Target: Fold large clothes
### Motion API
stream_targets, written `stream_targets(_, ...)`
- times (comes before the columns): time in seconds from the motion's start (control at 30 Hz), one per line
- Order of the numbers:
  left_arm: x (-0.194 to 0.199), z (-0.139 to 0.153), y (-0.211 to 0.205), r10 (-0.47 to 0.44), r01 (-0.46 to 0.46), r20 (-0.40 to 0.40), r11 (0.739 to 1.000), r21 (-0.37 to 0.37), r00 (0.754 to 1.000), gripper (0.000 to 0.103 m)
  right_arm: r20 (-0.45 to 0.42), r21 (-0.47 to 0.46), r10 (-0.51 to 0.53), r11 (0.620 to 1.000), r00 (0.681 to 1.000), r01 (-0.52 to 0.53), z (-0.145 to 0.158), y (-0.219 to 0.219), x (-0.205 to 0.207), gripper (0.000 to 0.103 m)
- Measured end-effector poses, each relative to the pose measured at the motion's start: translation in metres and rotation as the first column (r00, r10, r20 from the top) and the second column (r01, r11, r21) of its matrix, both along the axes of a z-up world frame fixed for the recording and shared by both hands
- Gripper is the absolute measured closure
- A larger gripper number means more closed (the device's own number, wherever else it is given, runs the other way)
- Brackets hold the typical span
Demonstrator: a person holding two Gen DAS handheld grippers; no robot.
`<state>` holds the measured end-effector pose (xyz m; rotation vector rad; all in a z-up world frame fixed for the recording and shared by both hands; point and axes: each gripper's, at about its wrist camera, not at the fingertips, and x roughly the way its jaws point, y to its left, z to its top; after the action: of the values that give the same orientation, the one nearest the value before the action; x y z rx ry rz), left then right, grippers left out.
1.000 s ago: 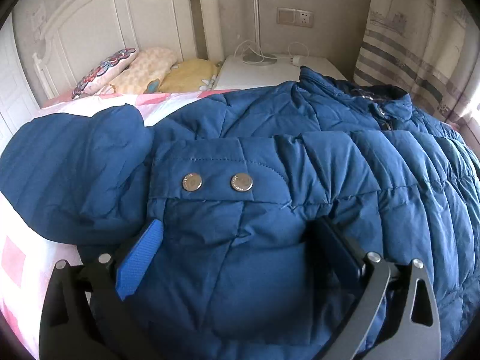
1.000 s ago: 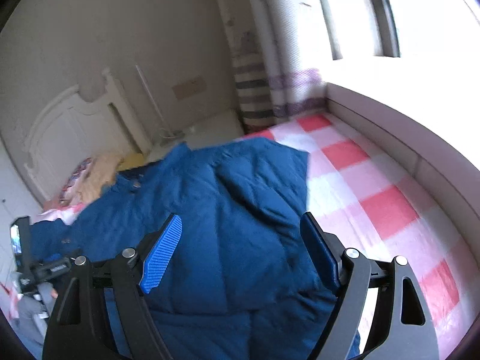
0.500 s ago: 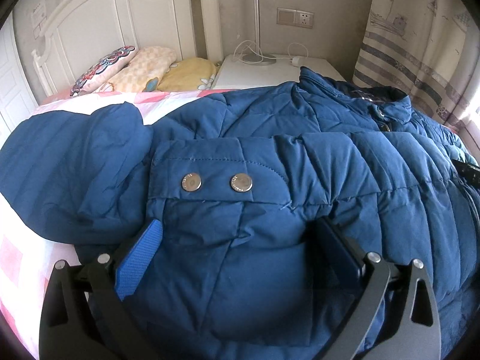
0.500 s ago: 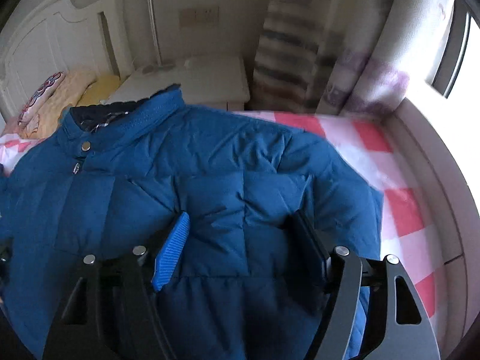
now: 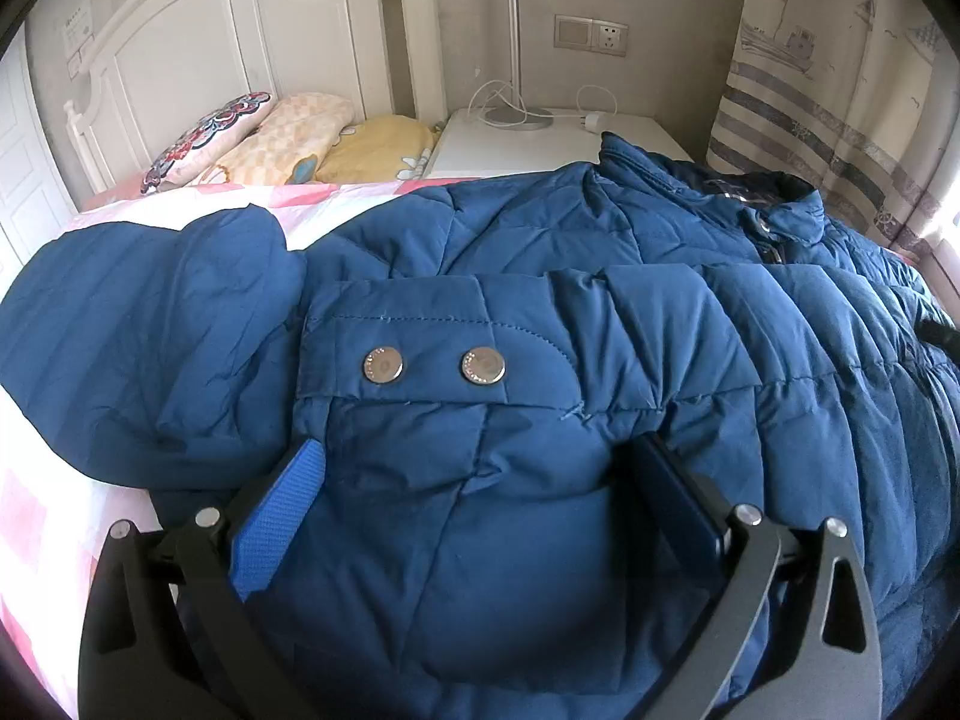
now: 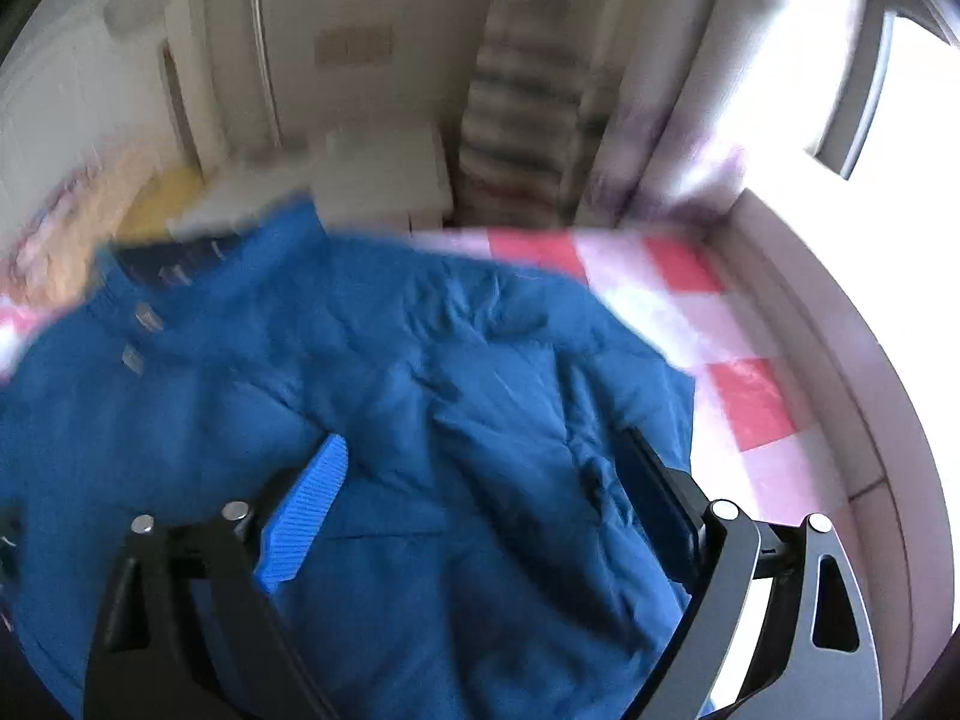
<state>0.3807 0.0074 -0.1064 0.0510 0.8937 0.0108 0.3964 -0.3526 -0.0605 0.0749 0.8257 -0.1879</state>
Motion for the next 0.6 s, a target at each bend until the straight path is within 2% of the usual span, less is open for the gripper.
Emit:
stream_targets(0.03, 0.0, 0.0, 0.0, 0.0, 0.0, 0.0, 1.0, 0.001, 1.0, 0.002, 0.02, 0.0, 0.048, 0.999, 0.999, -0.048, 0.005, 0.015, -0.004, 0.015)
stream_targets(0.1, 0.0, 0.0, 0.0, 0.0, 0.0, 0.0, 1.0, 0.001, 1.0, 0.002, -0.005, -0.004, 0.155, 0.988, 0.988, -0.155, -0.001, 0.041, -0.004, 0.015)
stream_targets(0.13, -0.001, 0.0, 0.0, 0.0, 0.0, 0.001, 1.0, 0.0, 1.0, 0.002, -0.04, -0.007, 0.225, 0.974, 0.974, -0.225, -0.011, 0.056, -0.002, 0.015)
stream_targets(0.2, -0.001, 0.0, 0.0, 0.0, 0.0, 0.001, 1.0, -0.001, 1.0, 0.002, -0.127, -0.069, 0.273, 0.957, 0.954, -0.283, -0.032, 0.074, 0.005, 0.014)
stream_targets(0.27, -0.001, 0.0, 0.0, 0.0, 0.0, 0.002, 1.0, -0.001, 1.0, 0.002, -0.116, -0.05, 0.256, 0.963, 0.96, -0.263, -0.03, 0.07, 0.006, 0.012)
stream_targets(0.33, 0.001, 0.0, 0.001, 0.0, 0.0, 0.001, 1.0, -0.002, 1.0, 0.002, -0.119, -0.008, 0.19, 0.981, 0.975, -0.192, -0.024, 0.06, 0.004, 0.012)
stream_targets(0.37, 0.0, 0.001, 0.001, 0.0, 0.0, 0.002, 1.0, -0.001, 1.0, 0.002, -0.104, 0.013, 0.163, 0.987, 0.981, -0.163, -0.018, 0.058, -0.003, 0.012)
stream_targets(0.43, 0.0, 0.0, 0.001, 0.0, 0.0, 0.001, 1.0, -0.001, 1.0, 0.002, -0.025, 0.077, 0.19, 0.979, 0.982, -0.187, -0.004, 0.058, -0.03, 0.012)
stream_targets(0.5, 0.0, 0.001, 0.001, 0.0, 0.0, 0.001, 1.0, 0.0, 1.0, 0.002, -0.012, 0.046, 0.203, 0.978, 0.979, -0.203, 0.0, 0.065, -0.05, 0.012)
stream_targets(0.6, 0.0, 0.0, 0.001, 0.0, 0.0, 0.001, 1.0, 0.001, 1.0, 0.002, -0.095, -0.009, 0.23, 0.973, 0.969, -0.232, -0.023, 0.073, -0.059, 0.012)
